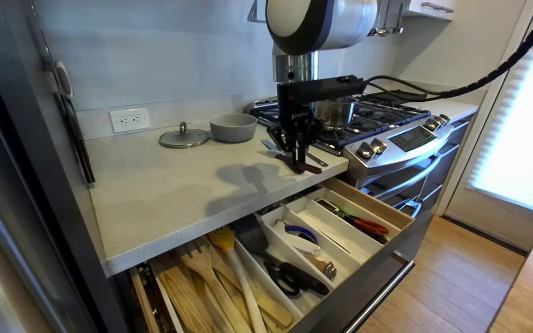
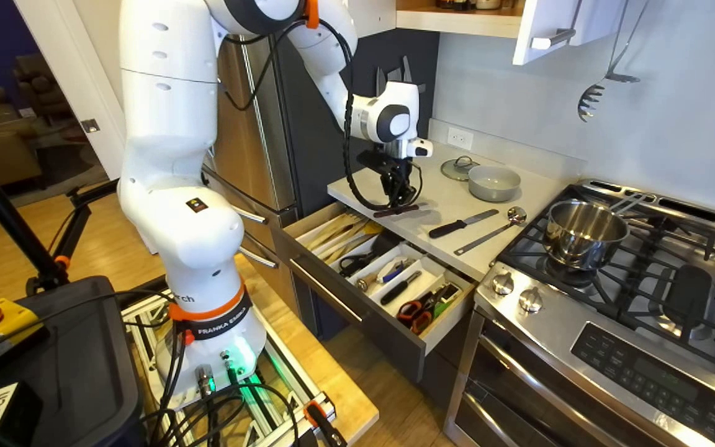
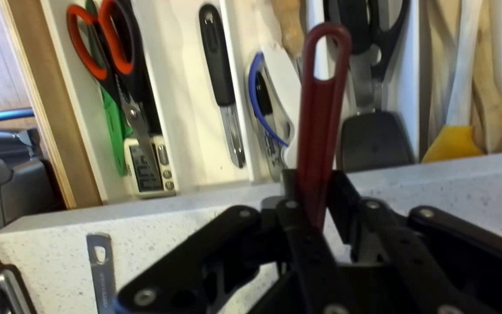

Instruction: Put the spatulas on the counter in the open drawer.

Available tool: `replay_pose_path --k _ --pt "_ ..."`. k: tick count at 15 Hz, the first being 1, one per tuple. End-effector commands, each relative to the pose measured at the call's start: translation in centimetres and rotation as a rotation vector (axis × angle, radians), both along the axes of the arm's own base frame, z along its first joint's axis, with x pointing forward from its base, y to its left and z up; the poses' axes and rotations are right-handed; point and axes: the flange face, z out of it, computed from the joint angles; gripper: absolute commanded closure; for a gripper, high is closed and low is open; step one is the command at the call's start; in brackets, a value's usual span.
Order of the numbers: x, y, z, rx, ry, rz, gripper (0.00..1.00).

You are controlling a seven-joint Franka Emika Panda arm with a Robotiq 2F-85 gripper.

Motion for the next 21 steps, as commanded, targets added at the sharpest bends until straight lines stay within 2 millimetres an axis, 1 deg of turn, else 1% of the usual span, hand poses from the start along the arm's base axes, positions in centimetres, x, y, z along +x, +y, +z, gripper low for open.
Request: replay_pose_path --k 1,3,6,8,10,13,21 --pt "-4.9 -0.9 2.1 0.033 0.124 0.047 0.95" --pt "-6.8 -1.1 2.4 0.032 0.205 0.067 0.95" --pt "-9.0 -1.4 2.0 0.03 0.323 0.102 0.95" --pt "-10.2 -1.8 0.9 0.008 0.41 0.112 0.95" --pt "-11.0 -2.2 -0.5 -0.014 0.462 0.121 0.95" --pt "-10.8 -2.6 -2.7 -0.021 0.446 0.13 0.95" --pt "-7.6 -2.2 -9.2 0.004 0.226 0.169 0.95"
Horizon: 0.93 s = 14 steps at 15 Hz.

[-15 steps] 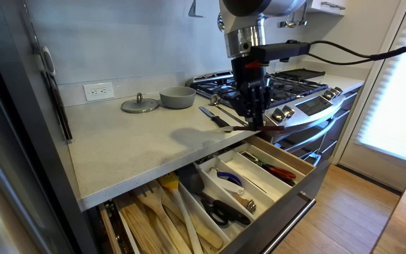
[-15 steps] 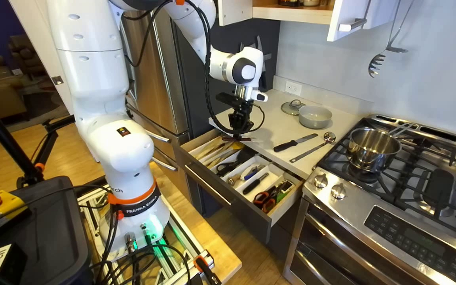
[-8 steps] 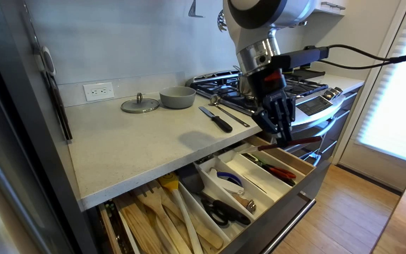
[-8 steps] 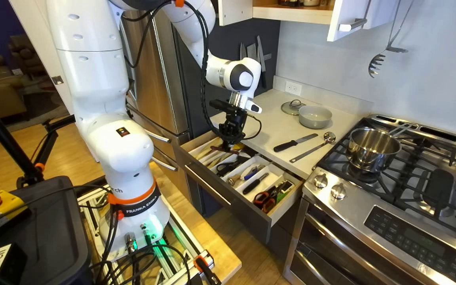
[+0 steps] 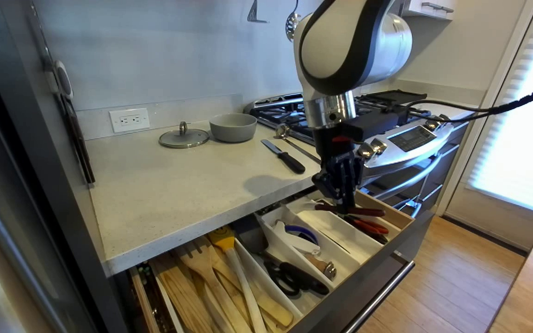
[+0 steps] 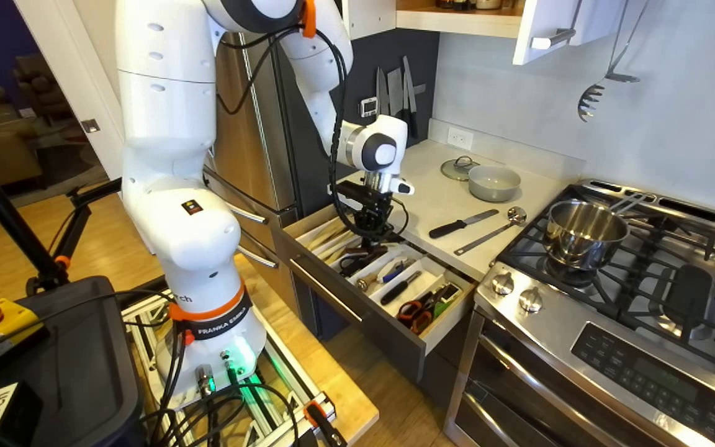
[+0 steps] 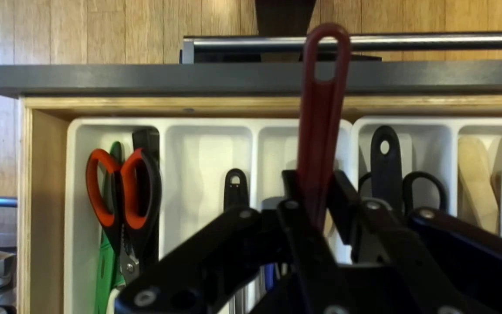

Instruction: Put the spatulas on the counter in the open drawer.

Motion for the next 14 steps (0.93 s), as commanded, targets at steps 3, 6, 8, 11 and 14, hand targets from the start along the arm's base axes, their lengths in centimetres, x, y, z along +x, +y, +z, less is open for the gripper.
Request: replay_pose_path --k 3,6,8,11,14 --pt "1.7 -0.3 -4.4 0.018 -0.074 0.026 0.95" --pt "2.5 -0.1 -5.8 0.044 -0.09 0.04 0.95" --pt "3.3 -0.2 -6.5 0.041 -0.109 0.054 0.95" --pt "5.2 -0.1 -7.6 0.044 -0.171 0.05 0.95" --pt "6.2 0.3 -8.5 0.058 -0.179 0.052 0.95"
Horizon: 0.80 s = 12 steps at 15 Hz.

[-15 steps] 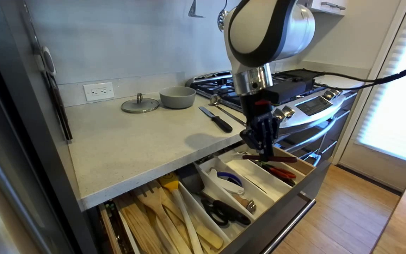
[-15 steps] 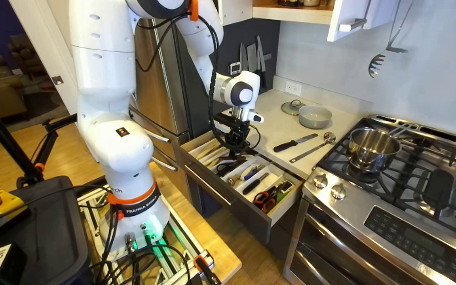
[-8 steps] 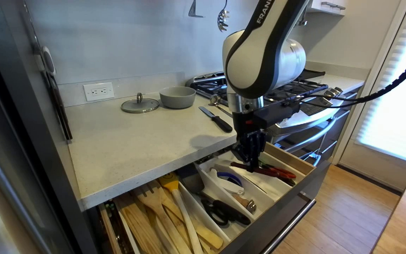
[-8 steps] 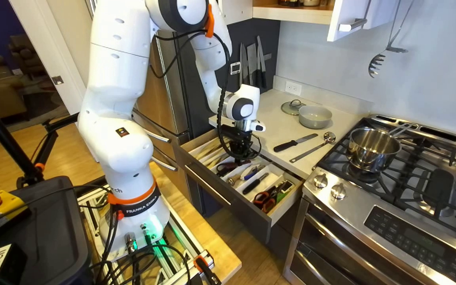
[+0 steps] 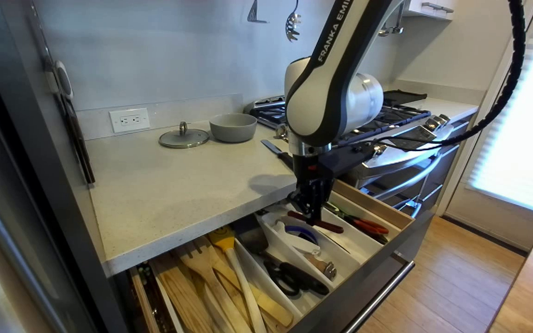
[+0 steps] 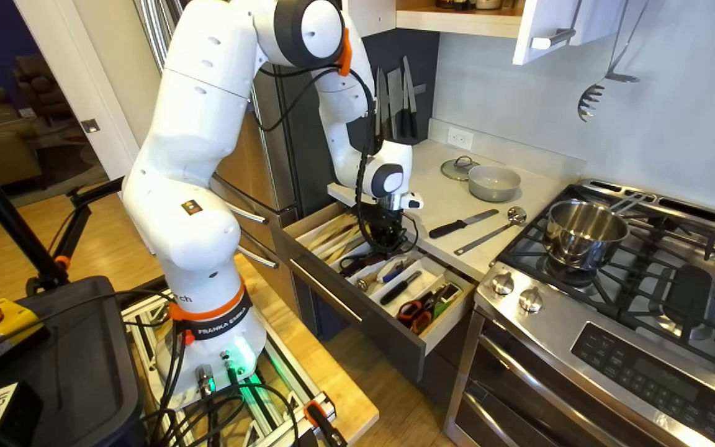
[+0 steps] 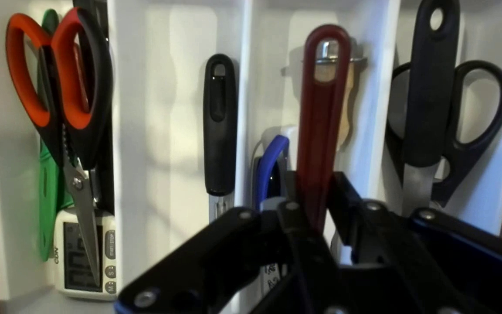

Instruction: Put the spatulas on the counter in the open drawer.

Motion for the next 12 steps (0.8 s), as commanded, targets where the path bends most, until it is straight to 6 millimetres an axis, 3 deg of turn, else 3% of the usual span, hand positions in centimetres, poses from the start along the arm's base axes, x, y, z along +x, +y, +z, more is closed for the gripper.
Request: replay_pose_path --k 1,7,12 --pt "1.42 0.0 -1.77 0.019 -0.006 0.013 0.95" --pt "1.48 0.35 -2.66 0.035 0.034 0.035 0.95" --pt "0.61 0.78 -2.13 0.049 0.082 0.058 0.95"
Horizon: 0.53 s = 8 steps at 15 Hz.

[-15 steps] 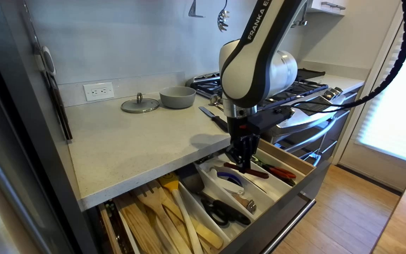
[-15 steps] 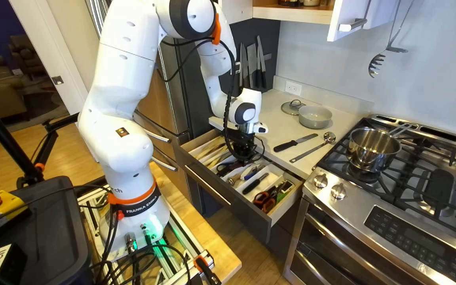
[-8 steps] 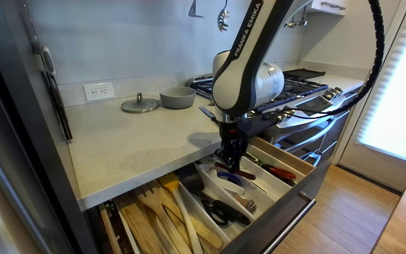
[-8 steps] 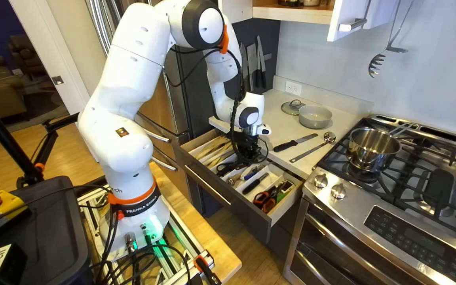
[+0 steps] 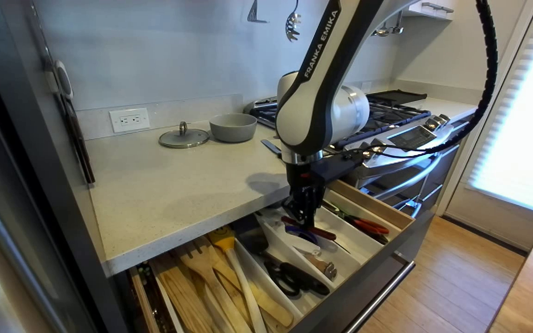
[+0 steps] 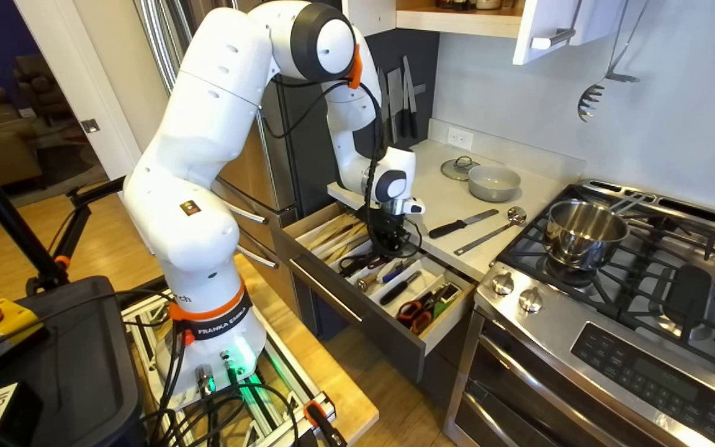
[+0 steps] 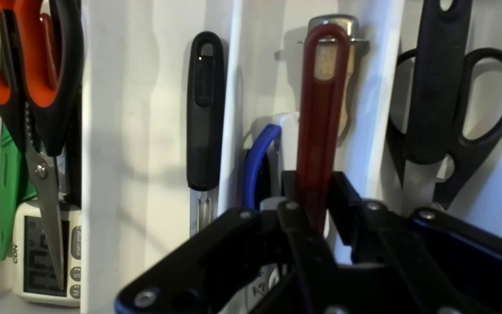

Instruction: Put the spatulas on the counter in the open drawer.

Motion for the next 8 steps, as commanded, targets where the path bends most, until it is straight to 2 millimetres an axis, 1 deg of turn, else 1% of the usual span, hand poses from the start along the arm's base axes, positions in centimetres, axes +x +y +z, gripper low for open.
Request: replay_pose_path --k 1,8 --pt "-0.68 0.28 -0.09 0.025 0.056 0.023 0.95" --pt "-1.19 0.1 -0.47 0.017 0.1 0.03 0.95"
